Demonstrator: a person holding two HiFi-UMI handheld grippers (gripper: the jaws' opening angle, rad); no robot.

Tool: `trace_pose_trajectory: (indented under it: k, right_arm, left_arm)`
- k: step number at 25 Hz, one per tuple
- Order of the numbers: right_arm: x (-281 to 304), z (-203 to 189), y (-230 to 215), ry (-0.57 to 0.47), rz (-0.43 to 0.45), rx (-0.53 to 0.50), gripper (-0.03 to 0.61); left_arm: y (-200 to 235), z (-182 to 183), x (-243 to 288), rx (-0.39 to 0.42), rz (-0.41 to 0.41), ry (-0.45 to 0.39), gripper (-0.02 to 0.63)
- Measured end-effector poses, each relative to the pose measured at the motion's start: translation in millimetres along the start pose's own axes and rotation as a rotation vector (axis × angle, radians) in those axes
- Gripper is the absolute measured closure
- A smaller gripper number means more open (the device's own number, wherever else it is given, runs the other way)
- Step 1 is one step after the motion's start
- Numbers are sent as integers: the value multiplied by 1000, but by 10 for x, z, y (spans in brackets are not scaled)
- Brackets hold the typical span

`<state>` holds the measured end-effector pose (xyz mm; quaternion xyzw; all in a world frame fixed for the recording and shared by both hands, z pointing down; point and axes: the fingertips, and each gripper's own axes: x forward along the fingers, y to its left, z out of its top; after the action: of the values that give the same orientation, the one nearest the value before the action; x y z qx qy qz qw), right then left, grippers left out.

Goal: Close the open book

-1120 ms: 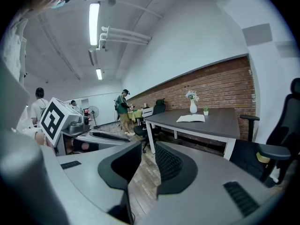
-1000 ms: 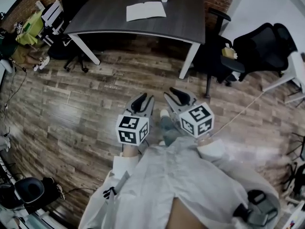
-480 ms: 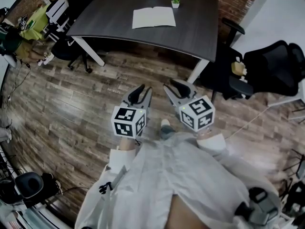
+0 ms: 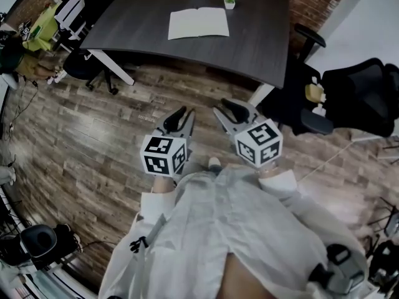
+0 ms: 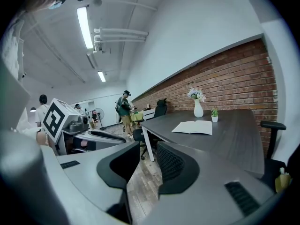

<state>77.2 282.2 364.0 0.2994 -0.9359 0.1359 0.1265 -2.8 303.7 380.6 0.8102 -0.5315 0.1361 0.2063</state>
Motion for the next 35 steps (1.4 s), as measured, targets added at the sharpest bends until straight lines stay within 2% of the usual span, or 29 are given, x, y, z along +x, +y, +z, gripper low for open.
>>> trace_pose_trajectory:
  k: [9,18,29,35]
  right_arm:
    - [133,-78,-236,13,-22,27,486]
    - [617,192,-779,-11,-96,46,486]
    - [1729,870,-1437,-33,-151,26,486]
    - [2231,1020,-1694,-28,-182,53,486]
  left_arm:
    - [153,29,292,-18,-8,12,525]
    - [575,439,885,5,-72,5,525]
    - [1569,1214,1731,44,-125,0,525]
    - [2015,1446,2079,66,-169,15,525]
